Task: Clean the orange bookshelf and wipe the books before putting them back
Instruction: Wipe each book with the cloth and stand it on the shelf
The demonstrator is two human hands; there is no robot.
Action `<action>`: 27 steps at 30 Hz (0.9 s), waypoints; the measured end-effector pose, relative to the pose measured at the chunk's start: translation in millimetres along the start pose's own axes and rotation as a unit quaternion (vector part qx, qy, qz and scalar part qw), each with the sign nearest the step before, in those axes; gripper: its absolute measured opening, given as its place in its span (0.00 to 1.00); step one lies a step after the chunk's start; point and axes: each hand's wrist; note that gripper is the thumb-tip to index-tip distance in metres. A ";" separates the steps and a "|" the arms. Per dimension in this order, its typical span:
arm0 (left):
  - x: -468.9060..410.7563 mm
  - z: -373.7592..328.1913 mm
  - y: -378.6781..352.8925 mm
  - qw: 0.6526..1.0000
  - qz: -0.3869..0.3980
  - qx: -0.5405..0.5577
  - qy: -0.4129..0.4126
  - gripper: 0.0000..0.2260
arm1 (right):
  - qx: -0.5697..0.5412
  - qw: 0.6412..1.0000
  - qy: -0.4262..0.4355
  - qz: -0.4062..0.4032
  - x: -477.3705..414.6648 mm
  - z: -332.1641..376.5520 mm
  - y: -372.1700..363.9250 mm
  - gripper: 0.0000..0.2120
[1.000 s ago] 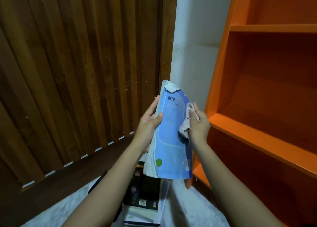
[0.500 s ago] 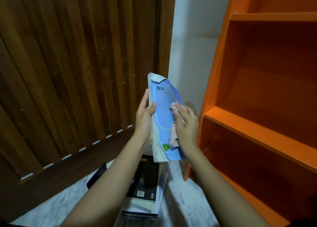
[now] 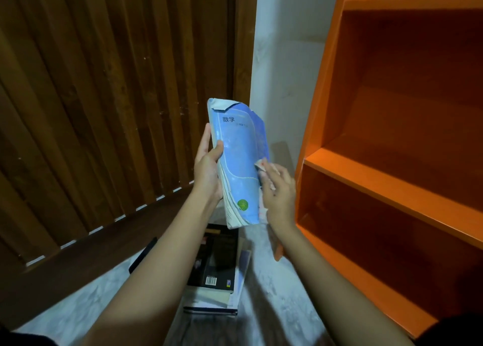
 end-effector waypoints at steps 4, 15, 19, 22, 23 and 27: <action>-8.3 -1.0 -2.7 0.999 -0.039 0.002 -0.010 0.22 | 0.031 0.989 0.144 0.034 32.2 26.3 -13.3 0.16; -5.2 -20.2 15.6 0.996 0.075 -0.032 -0.023 0.22 | -0.029 0.997 -0.026 -0.064 3.8 -1.2 19.5 0.15; -1.8 -16.7 22.1 0.993 0.112 -0.028 -0.022 0.21 | -0.155 0.971 -0.153 -0.095 -8.0 -3.1 33.4 0.17; -1.0 -13.4 25.9 0.991 0.132 -0.017 -0.027 0.20 | -0.241 0.945 -0.201 -0.087 -7.9 -9.0 41.3 0.19; -1.2 -13.2 27.3 0.990 0.136 -0.017 -0.027 0.21 | -0.264 0.939 -0.209 -0.071 -7.5 -7.1 42.8 0.19; -3.0 -11.0 34.6 0.991 0.127 -0.030 -0.015 0.22 | -0.340 0.913 -0.224 -0.014 -2.4 -4.8 45.5 0.25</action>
Point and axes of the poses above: each hand's wrist, its own x-axis away from the middle knuckle, its own y-axis out of the back of the hand, z = x × y, and after that the axes turned 15 degrees about -x, right-handed
